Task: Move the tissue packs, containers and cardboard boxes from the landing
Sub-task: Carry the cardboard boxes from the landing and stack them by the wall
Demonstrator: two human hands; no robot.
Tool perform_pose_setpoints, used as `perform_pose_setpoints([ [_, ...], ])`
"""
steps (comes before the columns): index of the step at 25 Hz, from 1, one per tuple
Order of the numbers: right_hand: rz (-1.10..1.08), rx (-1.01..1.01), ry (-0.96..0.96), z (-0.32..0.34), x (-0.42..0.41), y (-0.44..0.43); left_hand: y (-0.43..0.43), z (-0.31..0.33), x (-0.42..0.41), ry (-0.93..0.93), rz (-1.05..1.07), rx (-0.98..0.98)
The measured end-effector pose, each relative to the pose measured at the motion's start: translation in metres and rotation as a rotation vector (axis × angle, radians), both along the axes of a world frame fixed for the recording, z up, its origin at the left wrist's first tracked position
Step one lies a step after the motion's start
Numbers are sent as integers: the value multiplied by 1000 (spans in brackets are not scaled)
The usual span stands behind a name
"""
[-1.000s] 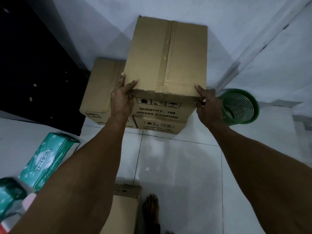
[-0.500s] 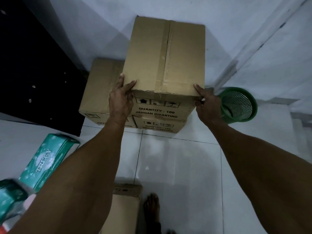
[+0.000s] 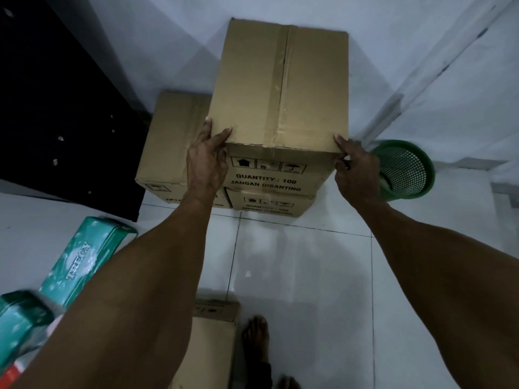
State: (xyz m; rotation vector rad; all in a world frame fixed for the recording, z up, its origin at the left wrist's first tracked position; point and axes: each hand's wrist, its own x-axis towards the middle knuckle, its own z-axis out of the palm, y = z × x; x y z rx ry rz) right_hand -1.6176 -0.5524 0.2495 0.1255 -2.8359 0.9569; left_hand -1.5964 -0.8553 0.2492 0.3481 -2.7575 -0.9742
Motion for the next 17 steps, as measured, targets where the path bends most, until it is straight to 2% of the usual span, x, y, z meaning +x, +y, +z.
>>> perform_pose_setpoints([
  [11,-37,28,28,3,9,1,7,-4,4,19,-2,-19],
  [15,-63,7,-13,4,10,-1,8,-2,3,-49,14,52],
  [17,-53,-17,-46,1,13,-2,8,0,8,-81,-25,26],
])
